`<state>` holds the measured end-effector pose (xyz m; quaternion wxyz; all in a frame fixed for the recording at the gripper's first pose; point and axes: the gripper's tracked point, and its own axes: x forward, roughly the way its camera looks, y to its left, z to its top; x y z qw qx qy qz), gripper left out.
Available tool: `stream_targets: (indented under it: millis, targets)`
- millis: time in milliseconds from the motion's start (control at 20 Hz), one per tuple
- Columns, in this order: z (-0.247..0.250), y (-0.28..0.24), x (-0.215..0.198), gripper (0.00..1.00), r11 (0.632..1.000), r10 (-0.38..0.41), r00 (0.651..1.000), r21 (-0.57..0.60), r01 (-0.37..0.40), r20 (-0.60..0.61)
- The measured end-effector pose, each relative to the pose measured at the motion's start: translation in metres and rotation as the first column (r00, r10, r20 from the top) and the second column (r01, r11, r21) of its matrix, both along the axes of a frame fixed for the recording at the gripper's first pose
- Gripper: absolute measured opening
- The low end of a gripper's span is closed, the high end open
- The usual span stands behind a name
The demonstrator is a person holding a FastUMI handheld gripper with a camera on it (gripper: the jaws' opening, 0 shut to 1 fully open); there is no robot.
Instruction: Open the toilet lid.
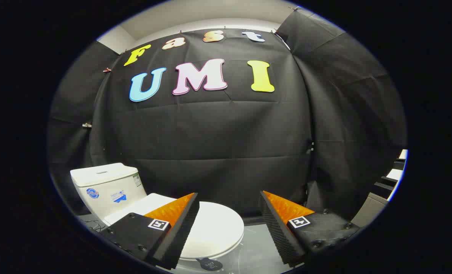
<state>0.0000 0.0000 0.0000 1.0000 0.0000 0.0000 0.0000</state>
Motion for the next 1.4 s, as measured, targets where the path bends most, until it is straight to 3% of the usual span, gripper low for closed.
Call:
stream_targets:
  millis: [1400]
  targets:
    - [-0.0036, -0.0017, 0.0005, 0.98, 1.000, -0.004, 1.000, 0.015, 0.005, -0.018]
